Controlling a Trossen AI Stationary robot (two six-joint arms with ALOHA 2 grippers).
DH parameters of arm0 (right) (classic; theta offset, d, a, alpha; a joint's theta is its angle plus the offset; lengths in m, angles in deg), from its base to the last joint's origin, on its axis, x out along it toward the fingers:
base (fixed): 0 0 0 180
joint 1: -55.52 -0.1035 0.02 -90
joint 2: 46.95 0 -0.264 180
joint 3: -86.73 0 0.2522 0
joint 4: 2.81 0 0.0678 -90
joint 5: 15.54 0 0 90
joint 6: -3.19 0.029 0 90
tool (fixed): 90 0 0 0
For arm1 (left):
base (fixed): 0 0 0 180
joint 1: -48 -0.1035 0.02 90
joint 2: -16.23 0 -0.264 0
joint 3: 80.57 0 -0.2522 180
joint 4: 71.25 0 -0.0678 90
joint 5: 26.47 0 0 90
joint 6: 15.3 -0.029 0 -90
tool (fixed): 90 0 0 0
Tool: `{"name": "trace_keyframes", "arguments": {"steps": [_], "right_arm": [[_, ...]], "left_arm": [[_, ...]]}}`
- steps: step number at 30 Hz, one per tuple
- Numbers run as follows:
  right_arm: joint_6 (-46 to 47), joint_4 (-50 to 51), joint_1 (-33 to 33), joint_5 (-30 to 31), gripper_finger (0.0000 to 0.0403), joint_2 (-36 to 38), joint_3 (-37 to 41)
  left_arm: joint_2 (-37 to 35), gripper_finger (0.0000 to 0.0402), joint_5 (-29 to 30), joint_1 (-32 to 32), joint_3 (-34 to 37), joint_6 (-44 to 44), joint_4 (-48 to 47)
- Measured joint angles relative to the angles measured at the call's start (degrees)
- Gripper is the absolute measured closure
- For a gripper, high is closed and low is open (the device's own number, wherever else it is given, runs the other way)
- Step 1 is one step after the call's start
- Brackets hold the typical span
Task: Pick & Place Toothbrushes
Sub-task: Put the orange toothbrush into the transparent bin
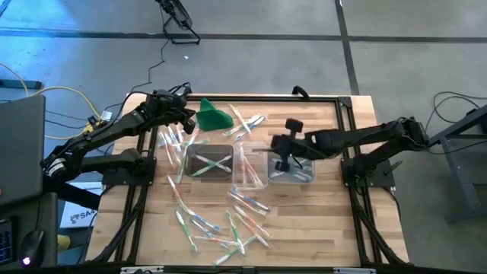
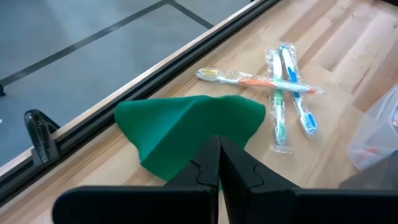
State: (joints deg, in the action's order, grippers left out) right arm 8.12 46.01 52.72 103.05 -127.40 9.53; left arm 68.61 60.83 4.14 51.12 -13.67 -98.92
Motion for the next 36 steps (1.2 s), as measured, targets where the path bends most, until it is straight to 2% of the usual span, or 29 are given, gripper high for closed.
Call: {"name": "trace_keyframes", "arguments": {"steps": [8,13,17,23,31,34,36], "right_arm": [[0.9,0.4,6.3,-0.2,0.04,3.9,0.1],[0.9,-0.2,11.5,-1.7,0.04,6.8,-0.1],[-0.2,-0.8,17.5,-8.8,0.04,7.5,0.1],[-7.8,-7.0,27.9,-19.9,0.04,7.2,0.1],[-11.2,-16.0,40.1,-38.2,0.0401,7.2,0.8],[-11.2,-18.2,42.8,-42.3,0.0401,7.2,2.6],[-11.2,-18.1,44.1,-42.5,0.0401,7.2,3.7]], "left_arm": [[0.0,0.0402,-0.1,0.0,0.0,0.4,0.0],[0.0,0.0402,0.0,0.0,0.0,6.4,0.0],[0.0,0.0402,0.2,0.0,0.0,10.7,0.0],[0.0,0.0402,0.3,0.0,0.0,10.8,0.8],[0.0,0.0402,0.3,0.0,0.0,10.4,8.9],[0.0,0.0402,0.3,0.0,0.0,9.3,11.7],[0.0,0.0402,0.3,0.0,0.0,10.8,11.5]]}}
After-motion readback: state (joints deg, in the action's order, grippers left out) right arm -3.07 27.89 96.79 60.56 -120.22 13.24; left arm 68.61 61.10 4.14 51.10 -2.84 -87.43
